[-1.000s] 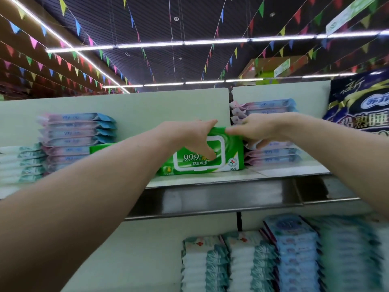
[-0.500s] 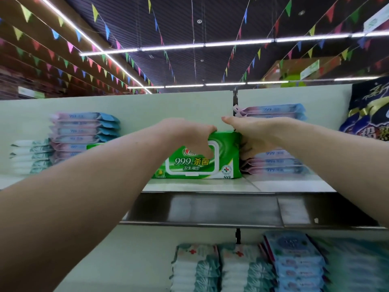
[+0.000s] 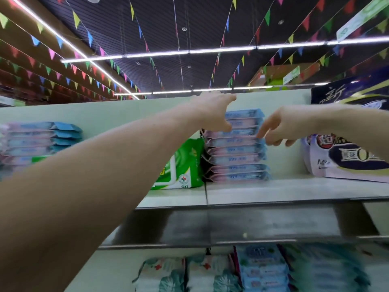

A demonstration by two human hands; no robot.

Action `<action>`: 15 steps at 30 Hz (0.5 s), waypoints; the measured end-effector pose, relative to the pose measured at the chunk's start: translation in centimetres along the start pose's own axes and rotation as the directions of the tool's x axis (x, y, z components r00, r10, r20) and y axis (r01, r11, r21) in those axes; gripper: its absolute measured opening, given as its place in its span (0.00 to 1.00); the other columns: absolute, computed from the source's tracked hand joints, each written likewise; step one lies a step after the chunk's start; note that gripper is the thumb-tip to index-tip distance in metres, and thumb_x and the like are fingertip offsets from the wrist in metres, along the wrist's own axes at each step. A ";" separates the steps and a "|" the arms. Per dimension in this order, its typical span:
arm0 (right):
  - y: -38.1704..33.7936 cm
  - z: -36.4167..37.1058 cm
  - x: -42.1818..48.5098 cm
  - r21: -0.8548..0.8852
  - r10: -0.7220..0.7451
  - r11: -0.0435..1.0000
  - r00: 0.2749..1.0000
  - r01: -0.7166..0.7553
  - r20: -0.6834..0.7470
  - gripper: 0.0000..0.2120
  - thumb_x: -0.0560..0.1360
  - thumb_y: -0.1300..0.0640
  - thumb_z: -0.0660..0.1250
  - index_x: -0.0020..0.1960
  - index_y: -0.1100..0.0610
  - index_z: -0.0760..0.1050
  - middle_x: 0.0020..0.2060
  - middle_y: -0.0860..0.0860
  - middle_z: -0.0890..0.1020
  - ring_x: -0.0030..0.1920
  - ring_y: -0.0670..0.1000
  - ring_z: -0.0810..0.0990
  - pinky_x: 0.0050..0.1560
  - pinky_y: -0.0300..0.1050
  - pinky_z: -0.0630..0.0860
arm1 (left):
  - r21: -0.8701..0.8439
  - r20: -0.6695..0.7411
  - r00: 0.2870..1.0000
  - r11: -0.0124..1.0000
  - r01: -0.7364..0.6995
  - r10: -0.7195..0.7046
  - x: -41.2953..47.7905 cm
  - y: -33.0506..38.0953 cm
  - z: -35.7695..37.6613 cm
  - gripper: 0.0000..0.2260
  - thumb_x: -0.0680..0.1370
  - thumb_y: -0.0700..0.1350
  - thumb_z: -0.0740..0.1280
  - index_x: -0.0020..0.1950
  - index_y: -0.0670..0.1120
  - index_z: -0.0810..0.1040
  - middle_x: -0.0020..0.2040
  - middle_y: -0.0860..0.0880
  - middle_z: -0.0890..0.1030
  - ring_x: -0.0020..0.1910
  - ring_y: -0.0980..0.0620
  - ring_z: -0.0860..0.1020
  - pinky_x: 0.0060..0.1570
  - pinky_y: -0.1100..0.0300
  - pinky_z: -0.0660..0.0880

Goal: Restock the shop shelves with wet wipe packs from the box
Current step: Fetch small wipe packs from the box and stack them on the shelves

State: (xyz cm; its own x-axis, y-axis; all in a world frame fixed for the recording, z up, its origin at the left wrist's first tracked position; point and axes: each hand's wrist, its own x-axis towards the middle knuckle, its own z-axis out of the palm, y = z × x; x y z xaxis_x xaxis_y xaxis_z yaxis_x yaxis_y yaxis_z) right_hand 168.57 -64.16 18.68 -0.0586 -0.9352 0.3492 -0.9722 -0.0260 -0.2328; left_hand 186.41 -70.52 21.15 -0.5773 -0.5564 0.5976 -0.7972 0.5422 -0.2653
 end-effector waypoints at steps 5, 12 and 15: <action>-0.4 3.5 1.6 0.024 -0.093 0.996 0.958 0.090 0.270 0.19 0.80 0.57 0.60 0.69 0.46 0.69 0.46 0.46 0.82 0.45 0.43 0.79 0.45 0.38 0.77 | 0.042 0.115 0.993 0.999 -0.022 0.017 2.9 1.7 2.8 0.43 0.74 0.56 0.71 0.79 0.55 0.46 0.74 0.46 0.65 0.68 0.43 0.69 0.65 0.45 0.69; -0.6 5.4 4.1 0.032 -0.144 0.989 0.914 0.142 0.378 0.19 0.80 0.57 0.55 0.71 0.47 0.66 0.50 0.50 0.83 0.48 0.48 0.80 0.51 0.42 0.77 | 0.093 0.146 0.989 0.996 0.005 -0.019 4.5 0.9 4.7 0.40 0.77 0.59 0.65 0.77 0.60 0.39 0.73 0.47 0.61 0.68 0.43 0.64 0.64 0.42 0.69; -0.7 5.7 4.3 -0.019 -0.158 0.984 0.913 0.179 0.375 0.19 0.80 0.57 0.55 0.70 0.48 0.65 0.44 0.47 0.82 0.41 0.46 0.78 0.43 0.40 0.75 | 0.110 0.130 0.991 0.994 -0.004 -0.011 4.5 0.9 4.9 0.39 0.77 0.59 0.65 0.77 0.60 0.39 0.73 0.46 0.61 0.68 0.43 0.64 0.64 0.42 0.68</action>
State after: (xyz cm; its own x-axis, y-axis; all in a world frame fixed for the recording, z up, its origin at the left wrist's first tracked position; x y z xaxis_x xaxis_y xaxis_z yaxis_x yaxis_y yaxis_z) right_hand 170.34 -70.18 15.17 0.1855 -0.9825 0.0156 -0.9713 -0.1857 -0.1489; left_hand 182.22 -75.65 19.91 -0.5869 -0.6394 0.4968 -0.8096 0.4719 -0.3491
